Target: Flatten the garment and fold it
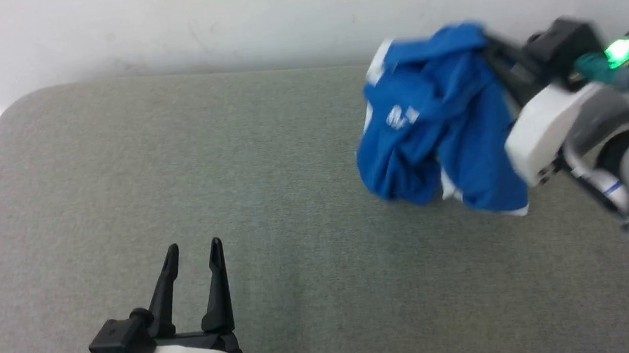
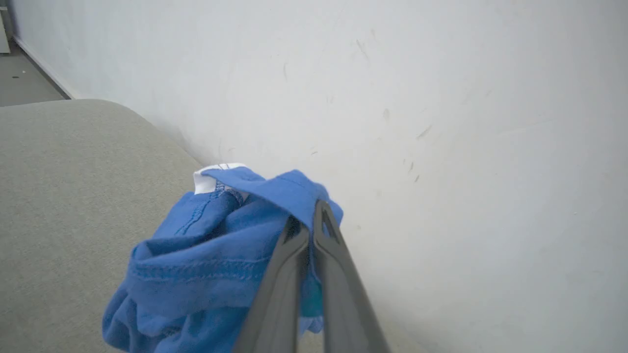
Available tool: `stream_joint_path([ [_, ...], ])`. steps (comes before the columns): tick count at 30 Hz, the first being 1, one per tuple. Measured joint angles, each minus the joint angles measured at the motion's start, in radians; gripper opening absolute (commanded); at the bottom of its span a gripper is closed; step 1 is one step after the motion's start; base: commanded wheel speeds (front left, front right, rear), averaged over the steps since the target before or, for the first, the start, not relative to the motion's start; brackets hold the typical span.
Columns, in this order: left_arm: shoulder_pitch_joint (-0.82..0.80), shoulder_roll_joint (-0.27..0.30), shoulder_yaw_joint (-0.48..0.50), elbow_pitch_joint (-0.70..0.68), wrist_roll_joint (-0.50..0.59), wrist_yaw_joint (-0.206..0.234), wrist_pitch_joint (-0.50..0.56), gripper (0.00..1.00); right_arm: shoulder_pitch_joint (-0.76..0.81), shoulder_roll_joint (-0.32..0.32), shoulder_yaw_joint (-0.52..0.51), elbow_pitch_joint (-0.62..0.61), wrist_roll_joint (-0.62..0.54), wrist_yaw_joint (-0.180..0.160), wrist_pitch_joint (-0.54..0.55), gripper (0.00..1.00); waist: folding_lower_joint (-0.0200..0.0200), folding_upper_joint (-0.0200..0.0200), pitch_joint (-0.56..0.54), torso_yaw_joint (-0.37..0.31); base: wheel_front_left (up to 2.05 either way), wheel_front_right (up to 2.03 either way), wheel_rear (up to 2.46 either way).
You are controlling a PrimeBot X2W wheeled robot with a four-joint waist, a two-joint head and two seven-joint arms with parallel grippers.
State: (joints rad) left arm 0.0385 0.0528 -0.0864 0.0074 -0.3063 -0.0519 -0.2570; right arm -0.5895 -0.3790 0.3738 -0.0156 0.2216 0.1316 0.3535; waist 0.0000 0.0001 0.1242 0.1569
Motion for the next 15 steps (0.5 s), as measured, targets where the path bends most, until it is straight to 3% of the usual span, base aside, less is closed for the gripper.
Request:
stream_joint_path([
  [4,0.000,-0.001,0.004,-0.002,0.002,0.000,0.000,1.00,-0.011,-0.062,-0.074,-0.016,-0.103,0.000,-0.057,0.00,0.0000,0.0000,-0.005,-0.027,0.00,0.00,0.00],
  [7,0.001,-0.001,0.009,-0.002,0.005,0.000,0.000,1.00,0.061,-0.066,-0.114,-0.032,-0.134,0.000,-0.076,0.00,-0.0001,0.0000,-0.003,-0.043,0.00,0.00,0.00],
  [11,0.000,-0.001,0.011,-0.002,0.009,-0.001,0.000,1.00,0.236,-0.021,-0.106,-0.041,-0.130,0.000,-0.083,0.00,0.0000,-0.0001,0.016,-0.055,0.00,0.00,0.00],
  [15,-0.003,-0.001,0.011,0.003,0.009,-0.010,0.000,1.00,0.370,0.044,-0.027,-0.037,-0.092,0.000,-0.092,0.00,0.0000,-0.0002,0.041,-0.064,0.00,0.00,0.00],
])
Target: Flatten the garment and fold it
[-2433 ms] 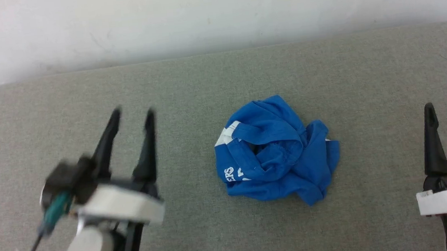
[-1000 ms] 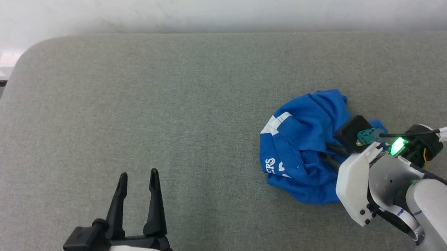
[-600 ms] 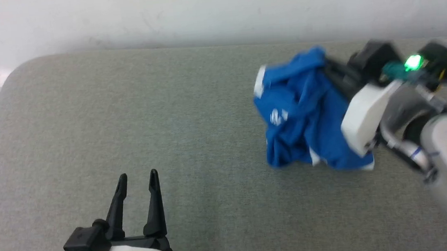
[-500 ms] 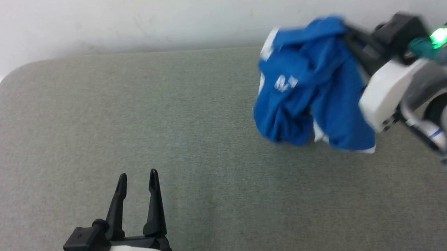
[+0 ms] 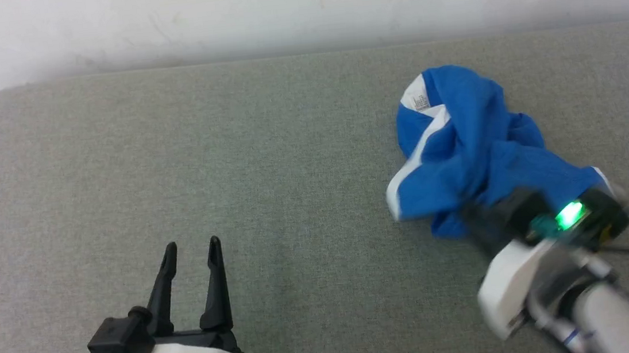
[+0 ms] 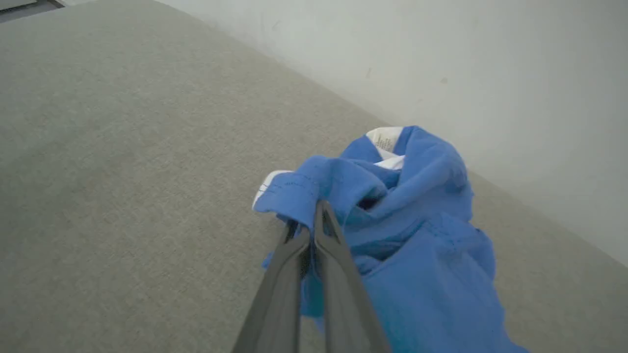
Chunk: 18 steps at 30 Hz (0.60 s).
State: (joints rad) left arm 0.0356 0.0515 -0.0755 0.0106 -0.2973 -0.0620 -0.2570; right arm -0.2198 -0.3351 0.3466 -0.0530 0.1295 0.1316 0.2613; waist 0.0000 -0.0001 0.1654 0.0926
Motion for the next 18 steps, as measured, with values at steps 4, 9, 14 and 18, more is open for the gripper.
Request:
stream_joint_path([
  [4,-0.018,0.000,-0.006,0.007,0.000,-0.007,0.000,1.00,0.064,0.036,0.159,0.016,0.106,0.000,0.063,0.00,0.0000,0.0000,0.022,-0.005,0.00,0.00,0.00],
  [9,-0.027,0.000,-0.010,0.017,0.000,-0.008,0.000,1.00,0.081,-0.028,0.236,-0.009,0.282,0.000,0.292,1.00,0.0000,0.0000,0.023,-0.004,0.00,0.00,0.00],
  [14,-0.027,0.000,-0.011,0.021,-0.001,-0.008,0.000,1.00,0.024,-0.055,0.160,-0.144,0.333,0.000,0.337,1.00,0.0000,0.0000,0.009,0.005,0.00,0.00,0.00],
  [18,-0.026,0.000,-0.016,0.021,-0.009,-0.007,0.000,1.00,-0.010,-0.030,0.018,-0.223,0.297,0.000,0.319,1.00,-0.0001,0.0000,0.004,0.019,0.00,0.00,0.00],
])
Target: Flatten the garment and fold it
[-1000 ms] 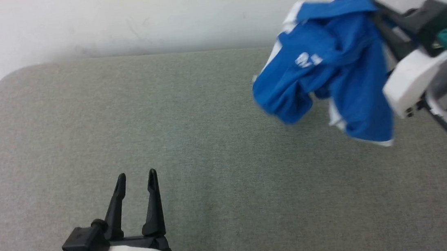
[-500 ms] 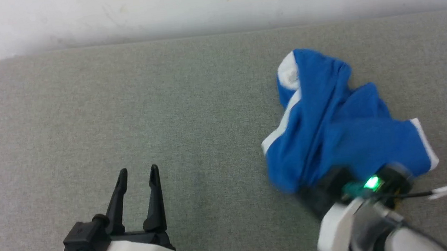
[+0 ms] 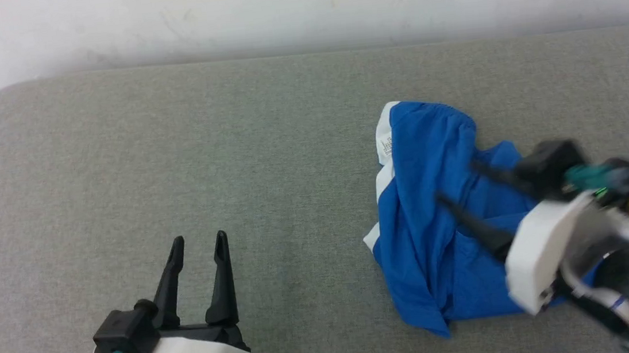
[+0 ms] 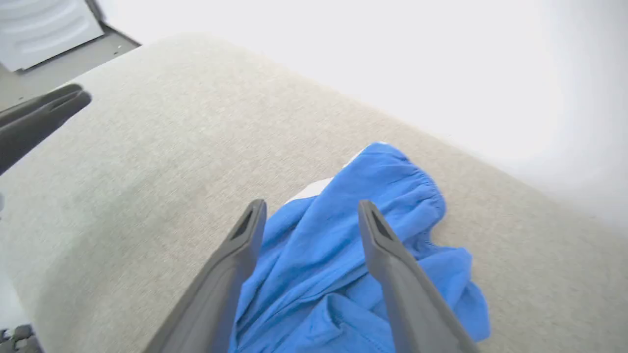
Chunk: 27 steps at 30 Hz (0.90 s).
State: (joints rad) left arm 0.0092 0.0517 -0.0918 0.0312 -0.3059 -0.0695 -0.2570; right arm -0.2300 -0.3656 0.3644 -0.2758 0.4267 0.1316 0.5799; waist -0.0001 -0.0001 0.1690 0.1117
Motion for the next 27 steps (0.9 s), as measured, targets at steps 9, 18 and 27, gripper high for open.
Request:
stream_joint_path([
  [9,-0.001,0.000,-0.007,-0.010,-0.010,0.000,0.000,1.00,0.183,0.135,-0.382,0.005,-0.248,0.000,-0.040,1.00,0.0000,0.0000,0.035,0.030,0.00,0.00,0.00],
  [18,-0.003,0.000,0.004,-0.008,0.001,-0.002,0.000,1.00,0.317,0.231,-0.440,0.154,-0.305,0.000,-0.090,1.00,0.0001,0.0000,0.064,0.029,0.00,0.00,0.00],
  [27,-0.018,0.000,0.007,0.003,0.016,-0.018,0.000,1.00,0.213,0.195,-0.349,0.282,-0.338,0.000,-0.156,0.00,0.0000,0.0000,0.041,0.022,0.00,0.00,0.00],
])
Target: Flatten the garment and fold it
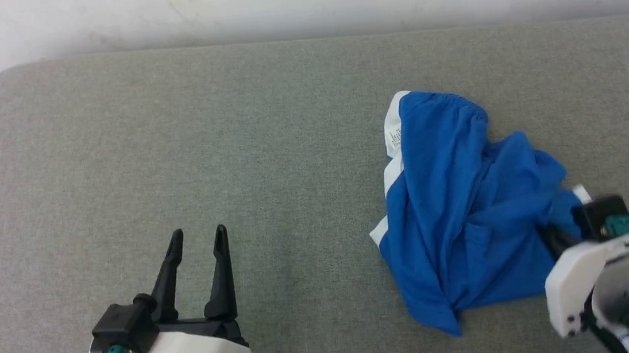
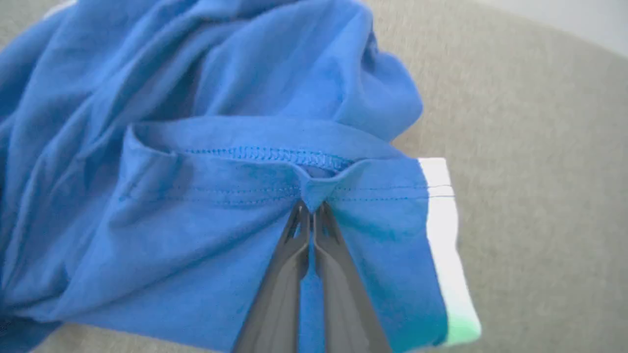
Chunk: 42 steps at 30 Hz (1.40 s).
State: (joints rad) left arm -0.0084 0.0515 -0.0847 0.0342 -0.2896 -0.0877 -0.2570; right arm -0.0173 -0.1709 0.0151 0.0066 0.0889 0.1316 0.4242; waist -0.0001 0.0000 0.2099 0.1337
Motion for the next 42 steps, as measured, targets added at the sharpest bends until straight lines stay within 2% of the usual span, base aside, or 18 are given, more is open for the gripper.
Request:
stream_joint_path([
  [4,0.000,0.000,-0.006,0.000,-0.001,-0.001,0.000,1.00,-0.120,-0.095,0.049,-0.027,-0.024,0.000,-0.021,0.00,0.0000,0.0000,-0.007,0.003,0.00,0.00,0.00],
  [11,-0.005,0.000,-0.026,0.000,-0.019,-0.001,0.000,1.00,-0.407,-0.278,0.143,-0.080,-0.037,0.000,0.004,0.00,0.0001,0.0000,0.014,0.025,0.00,0.00,0.00],
  [15,-0.024,0.000,-0.041,0.002,-0.029,-0.001,0.000,1.00,-0.502,-0.366,0.167,-0.010,-0.037,0.000,0.007,0.00,0.0001,0.0000,0.038,0.045,0.00,0.00,0.00],
  [18,-0.040,0.000,-0.049,0.006,-0.032,-0.001,0.000,1.00,-0.515,-0.397,0.155,0.075,-0.052,0.000,-0.012,0.00,0.0001,0.0000,0.062,0.060,0.00,0.00,0.00],
  [19,-0.045,0.000,-0.050,0.006,-0.035,-0.001,0.000,1.00,-0.515,-0.400,0.150,0.107,-0.061,0.000,-0.022,0.06,0.0002,0.0000,0.071,0.064,0.00,0.00,0.00],
  [20,-0.051,0.000,-0.052,0.007,-0.035,-0.001,0.000,1.00,-0.515,-0.401,0.146,0.135,-0.071,0.000,-0.032,0.31,0.0001,0.0000,0.080,0.067,0.00,0.00,0.00],
  [21,-0.057,0.000,-0.053,0.008,-0.035,-0.001,0.000,1.00,-0.515,-0.400,0.141,0.161,-0.082,0.000,-0.045,0.69,0.0002,0.0000,0.089,0.071,0.00,0.00,0.00],
  [22,-0.064,0.000,-0.054,0.009,-0.035,-0.001,0.000,1.00,-0.515,-0.396,0.129,0.187,-0.093,0.000,-0.057,0.69,0.0002,0.0000,0.098,0.074,0.00,0.00,0.00],
  [23,-0.070,0.000,-0.055,0.010,-0.035,-0.002,0.000,1.00,-0.515,-0.388,0.111,0.212,-0.102,0.000,-0.058,1.00,0.0003,0.0000,0.105,0.077,0.00,0.00,0.00],
  [28,-0.087,0.000,-0.047,0.012,-0.034,-0.008,0.000,1.00,-0.515,-0.307,0.065,0.243,-0.095,0.000,-0.110,1.00,0.0003,0.0000,0.120,0.079,0.00,0.00,0.00],
  [33,-0.081,0.000,-0.026,0.014,-0.022,-0.007,0.000,1.00,-0.507,-0.208,0.056,0.130,0.020,0.000,-0.116,1.00,0.0002,0.0000,0.091,0.067,0.00,0.00,0.00],
  [37,-0.055,0.000,-0.012,0.008,-0.017,-0.004,0.000,1.00,-0.405,-0.169,0.113,-0.016,0.134,0.000,-0.002,1.00,-0.0001,0.0000,0.057,0.045,0.00,0.00,0.00],
  [42,-0.042,0.000,-0.006,0.003,-0.015,-0.004,0.000,1.00,-0.208,-0.167,0.158,-0.141,0.220,0.000,0.156,1.00,-0.0001,0.0000,0.031,0.018,0.00,0.00,0.00],
])
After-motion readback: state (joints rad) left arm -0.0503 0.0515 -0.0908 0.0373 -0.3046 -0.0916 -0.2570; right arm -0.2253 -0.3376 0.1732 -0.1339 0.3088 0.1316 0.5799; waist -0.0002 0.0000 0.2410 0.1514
